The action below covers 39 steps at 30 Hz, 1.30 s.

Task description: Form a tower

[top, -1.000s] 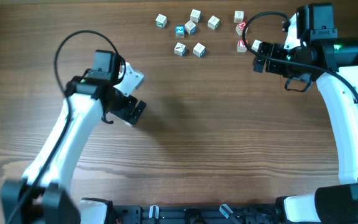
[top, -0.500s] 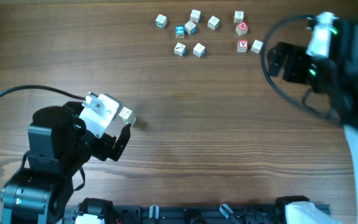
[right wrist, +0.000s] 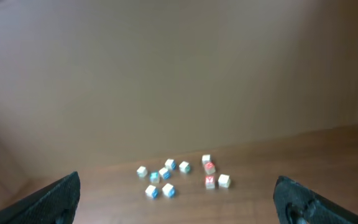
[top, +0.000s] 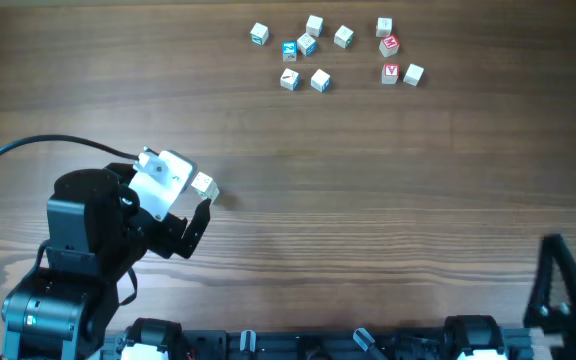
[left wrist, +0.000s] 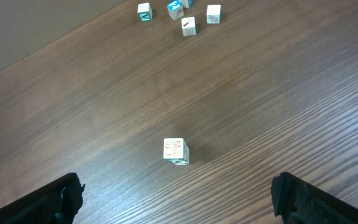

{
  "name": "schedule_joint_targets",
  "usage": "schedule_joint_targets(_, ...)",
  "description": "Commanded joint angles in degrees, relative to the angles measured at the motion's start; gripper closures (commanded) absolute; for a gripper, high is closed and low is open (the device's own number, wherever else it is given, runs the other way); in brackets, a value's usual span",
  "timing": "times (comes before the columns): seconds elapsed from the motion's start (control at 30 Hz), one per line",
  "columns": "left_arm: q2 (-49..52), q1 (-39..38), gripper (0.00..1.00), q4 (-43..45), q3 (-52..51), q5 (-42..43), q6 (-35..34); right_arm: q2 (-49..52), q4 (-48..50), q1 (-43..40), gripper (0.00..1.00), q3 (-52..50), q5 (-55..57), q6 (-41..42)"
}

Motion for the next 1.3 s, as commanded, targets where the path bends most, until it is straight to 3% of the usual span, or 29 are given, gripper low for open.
schedule_joint_targets(0.0, 0.2, -0.1, 0.00, 0.2, -0.1, 0.9, -0.7, -10.1, 14.0, -2.3, 0.00, -15.4, 1.9, 4.1)
schedule_joint_targets(0.1, 0.2, -0.1, 0.00, 0.2, -0.1, 0.9, -0.7, -19.3, 41.5, -3.0, 0.00, -39.3, -3.7, 1.6)
schedule_joint_targets(0.23, 0.2, -0.1, 0.00, 0.2, -0.1, 0.9, -0.7, -23.6, 68.6, -3.0, 0.00, -64.6, -7.0, 1.9)
schedule_joint_targets(0.3, 0.2, -0.1, 0.00, 0.2, -0.1, 0.9, -0.7, -25.5, 75.9, -3.0, 0.00, -73.2, -6.3, 4.6)
schedule_joint_targets(0.37, 0.2, -0.1, 0.00, 0.2, -0.1, 0.9, -0.7, -26.8, 79.3, -3.1, 0.00, -81.0, -2.1, 12.5)
schedule_joint_targets(0.5, 0.2, -0.1, 0.00, 0.2, -0.1, 0.9, -0.7, -26.8, 77.7, -3.1, 0.00, -87.4, -2.6, 8.2)
schedule_joint_targets(0.63, 0.2, -0.1, 0.00, 0.2, -0.1, 0.9, -0.7, -26.7, 59.3, -2.8, 0.00, -87.3, -1.9, 6.4)
schedule_joint_targets(1.1, -0.1, -0.2, 0.00, 0.2, -0.2, 0.9, -0.7, -26.0, 59.0, -3.0, 0.00, -87.3, -1.8, 6.6)
schedule_joint_targets(1.27, -7.1, -1.7, 0.00, 1.5, -4.2, 4.9, -0.7, -26.0, 59.0, -3.0, 0.00, -87.3, -1.8, 6.6)
